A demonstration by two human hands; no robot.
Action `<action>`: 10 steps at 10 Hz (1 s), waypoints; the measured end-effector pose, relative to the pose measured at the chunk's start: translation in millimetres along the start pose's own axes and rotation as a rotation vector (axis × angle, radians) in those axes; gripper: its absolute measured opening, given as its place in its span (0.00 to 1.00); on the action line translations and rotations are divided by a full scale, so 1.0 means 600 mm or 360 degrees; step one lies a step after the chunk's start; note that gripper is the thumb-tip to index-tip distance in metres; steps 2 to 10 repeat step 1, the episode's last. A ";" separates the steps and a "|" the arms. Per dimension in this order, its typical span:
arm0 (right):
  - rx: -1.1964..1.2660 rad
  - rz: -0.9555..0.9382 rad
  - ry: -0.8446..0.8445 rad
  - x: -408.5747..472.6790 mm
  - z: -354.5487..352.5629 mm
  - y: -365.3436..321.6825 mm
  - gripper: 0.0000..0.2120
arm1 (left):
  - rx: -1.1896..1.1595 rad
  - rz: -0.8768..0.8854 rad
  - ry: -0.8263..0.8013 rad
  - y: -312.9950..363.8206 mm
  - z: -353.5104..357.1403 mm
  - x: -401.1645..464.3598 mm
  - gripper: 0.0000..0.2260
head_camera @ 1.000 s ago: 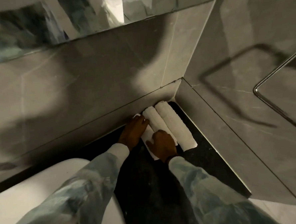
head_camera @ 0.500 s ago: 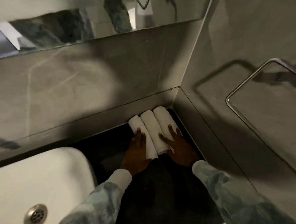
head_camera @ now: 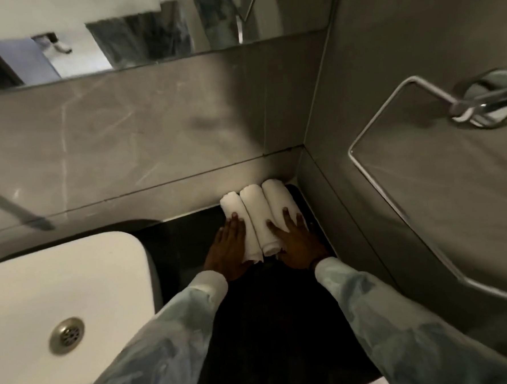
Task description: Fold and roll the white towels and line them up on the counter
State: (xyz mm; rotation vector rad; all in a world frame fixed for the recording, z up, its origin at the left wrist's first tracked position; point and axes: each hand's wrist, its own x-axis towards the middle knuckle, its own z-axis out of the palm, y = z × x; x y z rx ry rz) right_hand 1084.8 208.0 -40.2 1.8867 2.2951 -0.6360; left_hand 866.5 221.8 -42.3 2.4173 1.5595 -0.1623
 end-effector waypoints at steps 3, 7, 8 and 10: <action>-0.0110 -0.0041 0.0149 -0.025 -0.034 -0.020 0.41 | -0.0026 -0.0011 0.0099 -0.006 -0.022 -0.033 0.48; -0.0110 -0.0041 0.0149 -0.025 -0.034 -0.020 0.41 | -0.0026 -0.0011 0.0099 -0.006 -0.022 -0.033 0.48; -0.0110 -0.0041 0.0149 -0.025 -0.034 -0.020 0.41 | -0.0026 -0.0011 0.0099 -0.006 -0.022 -0.033 0.48; -0.0110 -0.0041 0.0149 -0.025 -0.034 -0.020 0.41 | -0.0026 -0.0011 0.0099 -0.006 -0.022 -0.033 0.48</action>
